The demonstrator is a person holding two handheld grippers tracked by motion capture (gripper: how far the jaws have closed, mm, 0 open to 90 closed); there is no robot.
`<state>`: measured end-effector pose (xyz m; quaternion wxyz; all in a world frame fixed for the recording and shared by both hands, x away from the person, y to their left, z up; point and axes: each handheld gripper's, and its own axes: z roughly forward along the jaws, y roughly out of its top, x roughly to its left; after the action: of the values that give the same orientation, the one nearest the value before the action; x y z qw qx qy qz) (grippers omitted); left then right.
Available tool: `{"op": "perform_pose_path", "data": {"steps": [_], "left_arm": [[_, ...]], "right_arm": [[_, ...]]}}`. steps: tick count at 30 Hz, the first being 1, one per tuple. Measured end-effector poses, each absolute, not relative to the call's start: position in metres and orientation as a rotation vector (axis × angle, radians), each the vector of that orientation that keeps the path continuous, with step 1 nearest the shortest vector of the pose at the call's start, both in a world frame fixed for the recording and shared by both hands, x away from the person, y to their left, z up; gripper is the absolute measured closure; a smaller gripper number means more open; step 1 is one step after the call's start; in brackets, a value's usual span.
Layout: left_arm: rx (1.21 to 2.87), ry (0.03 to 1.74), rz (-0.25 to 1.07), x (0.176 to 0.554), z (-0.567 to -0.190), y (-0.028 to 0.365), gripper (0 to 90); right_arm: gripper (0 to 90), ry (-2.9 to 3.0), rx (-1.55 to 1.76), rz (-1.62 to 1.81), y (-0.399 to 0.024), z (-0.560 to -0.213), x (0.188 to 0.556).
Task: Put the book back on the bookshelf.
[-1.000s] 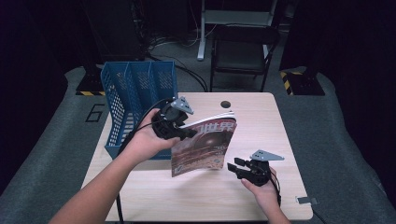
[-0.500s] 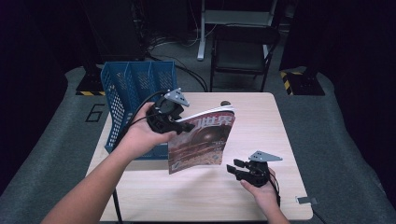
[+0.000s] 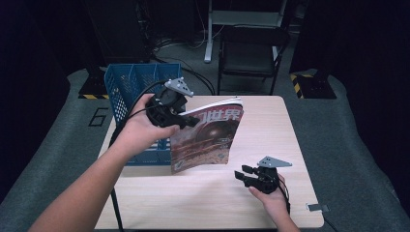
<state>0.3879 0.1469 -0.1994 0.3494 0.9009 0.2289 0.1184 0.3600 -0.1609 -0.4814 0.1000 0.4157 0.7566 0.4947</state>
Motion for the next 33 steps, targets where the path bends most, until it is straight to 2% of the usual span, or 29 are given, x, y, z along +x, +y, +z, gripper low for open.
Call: {"op": "perform_pose_path", "data": {"steps": [33], "left_arm": [[2.306, 0.65, 0.326, 0.389, -0.169, 0.165, 84.1]], "right_arm": [[53.6, 2.226, 1.243, 1.449, -0.161, -0.481, 0.36]]}}
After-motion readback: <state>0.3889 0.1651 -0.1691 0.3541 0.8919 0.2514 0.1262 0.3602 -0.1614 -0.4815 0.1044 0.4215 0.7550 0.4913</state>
